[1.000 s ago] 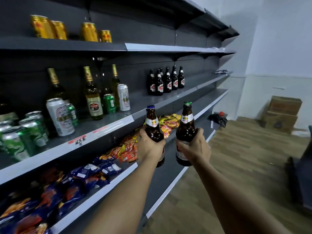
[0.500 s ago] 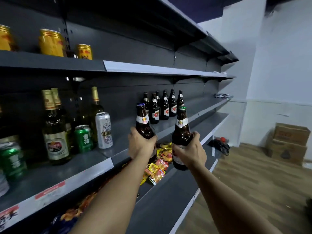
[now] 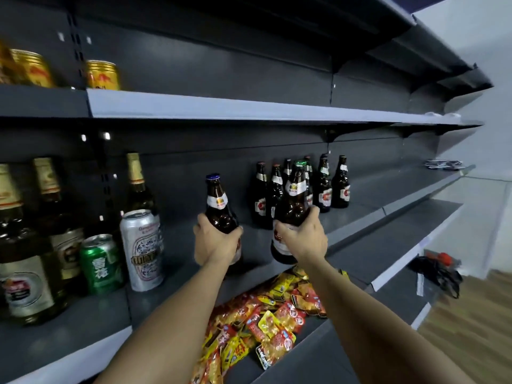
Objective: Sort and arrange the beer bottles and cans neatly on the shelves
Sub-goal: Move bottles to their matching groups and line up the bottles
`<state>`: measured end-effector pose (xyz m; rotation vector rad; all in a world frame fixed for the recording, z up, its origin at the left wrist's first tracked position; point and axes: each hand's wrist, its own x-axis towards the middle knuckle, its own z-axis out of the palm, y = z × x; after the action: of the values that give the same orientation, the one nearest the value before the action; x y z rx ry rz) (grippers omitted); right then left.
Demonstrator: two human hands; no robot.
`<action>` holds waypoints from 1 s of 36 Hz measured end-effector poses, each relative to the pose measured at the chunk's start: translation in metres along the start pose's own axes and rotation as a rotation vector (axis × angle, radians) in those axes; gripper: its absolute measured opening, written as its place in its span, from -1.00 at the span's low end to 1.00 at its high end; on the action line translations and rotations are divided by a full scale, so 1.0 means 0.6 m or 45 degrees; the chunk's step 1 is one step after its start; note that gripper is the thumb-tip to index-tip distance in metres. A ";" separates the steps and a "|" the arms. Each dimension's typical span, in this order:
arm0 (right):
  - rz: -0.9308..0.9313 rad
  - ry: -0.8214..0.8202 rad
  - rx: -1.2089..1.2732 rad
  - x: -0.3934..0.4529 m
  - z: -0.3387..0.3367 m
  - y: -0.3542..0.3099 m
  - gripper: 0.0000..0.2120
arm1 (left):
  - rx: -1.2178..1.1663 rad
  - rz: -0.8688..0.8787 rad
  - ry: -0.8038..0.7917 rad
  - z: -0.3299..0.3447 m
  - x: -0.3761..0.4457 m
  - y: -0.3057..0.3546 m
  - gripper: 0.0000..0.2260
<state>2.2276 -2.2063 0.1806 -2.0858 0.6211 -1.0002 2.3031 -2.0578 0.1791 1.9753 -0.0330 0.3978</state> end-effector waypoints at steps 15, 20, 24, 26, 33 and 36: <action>-0.021 -0.528 0.312 0.186 0.174 0.049 -0.17 | 0.145 -0.177 0.247 0.109 0.125 -0.023 -0.36; -0.026 -0.597 0.344 0.211 0.221 0.046 -0.19 | 0.151 -0.204 0.265 0.108 0.167 -0.037 -0.34; -0.001 -0.612 0.338 0.217 0.257 0.040 -0.20 | 0.174 -0.175 0.222 0.105 0.188 -0.051 -0.29; 0.014 -0.615 0.329 0.218 0.272 0.035 -0.22 | 0.169 -0.141 0.200 0.104 0.195 -0.059 -0.26; -0.011 -0.704 0.338 0.224 0.315 0.016 -0.17 | 0.109 -0.124 0.148 0.102 0.214 -0.086 -0.26; -0.082 -0.735 0.286 0.224 0.326 0.021 -0.10 | 0.048 -0.109 0.141 0.108 0.220 -0.092 -0.25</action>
<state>2.4621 -2.2261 0.1472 -2.0611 0.1392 -0.4319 2.4558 -2.0711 0.1448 1.9815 0.1302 0.4539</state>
